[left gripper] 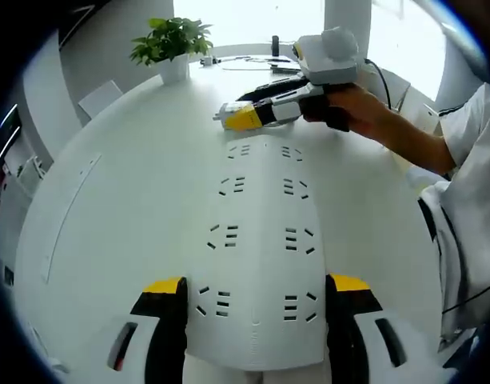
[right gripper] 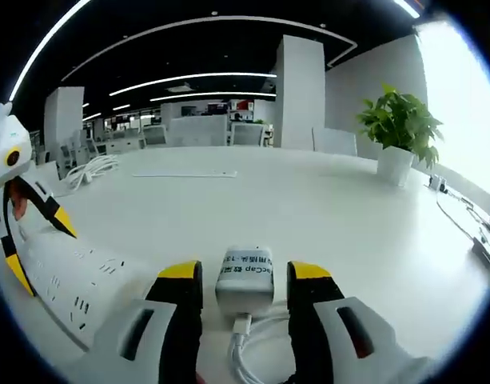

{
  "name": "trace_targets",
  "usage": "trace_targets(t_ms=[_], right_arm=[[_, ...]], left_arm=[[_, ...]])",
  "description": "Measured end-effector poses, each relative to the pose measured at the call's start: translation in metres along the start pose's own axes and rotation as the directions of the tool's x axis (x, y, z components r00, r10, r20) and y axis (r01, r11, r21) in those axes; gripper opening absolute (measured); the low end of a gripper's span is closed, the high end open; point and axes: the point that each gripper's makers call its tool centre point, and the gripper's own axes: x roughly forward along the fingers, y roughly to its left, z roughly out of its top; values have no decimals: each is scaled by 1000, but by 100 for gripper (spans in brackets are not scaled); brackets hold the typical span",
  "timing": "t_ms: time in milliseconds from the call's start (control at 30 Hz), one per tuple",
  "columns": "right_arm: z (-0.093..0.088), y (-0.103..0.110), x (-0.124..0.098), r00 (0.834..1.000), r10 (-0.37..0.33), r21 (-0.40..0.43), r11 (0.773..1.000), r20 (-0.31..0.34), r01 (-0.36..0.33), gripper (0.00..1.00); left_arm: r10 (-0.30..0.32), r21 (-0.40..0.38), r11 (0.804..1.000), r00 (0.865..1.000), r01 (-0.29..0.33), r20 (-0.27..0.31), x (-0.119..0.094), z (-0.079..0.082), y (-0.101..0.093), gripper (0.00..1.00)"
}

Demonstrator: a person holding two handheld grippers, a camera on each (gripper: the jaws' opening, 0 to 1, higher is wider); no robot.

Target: Straighten the power strip on the desk, plug the charger into it

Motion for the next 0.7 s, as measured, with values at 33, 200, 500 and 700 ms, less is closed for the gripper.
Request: trace_targets(t_ms=[33,200,500,700], right_arm=[[-1,-1,1,1000,-6,0,1000,-1,6,40],[-4,-1,3,1000,-18,-8,1000,-4,18,35],[-5,6,4,995,99,-53,994,20,-98,29],[-7,12,1,959,282,-91,956,14,-280,29]], left_arm=[[0,0,1000,1000,0,1,0,0,0,71],[0,-1,1000,1000,0,4,0,0,0,71],[1,-5,1000,1000,-1,3,0,1,0,71],[2,-6,1000,1000,-2,4,1,0,1,71]])
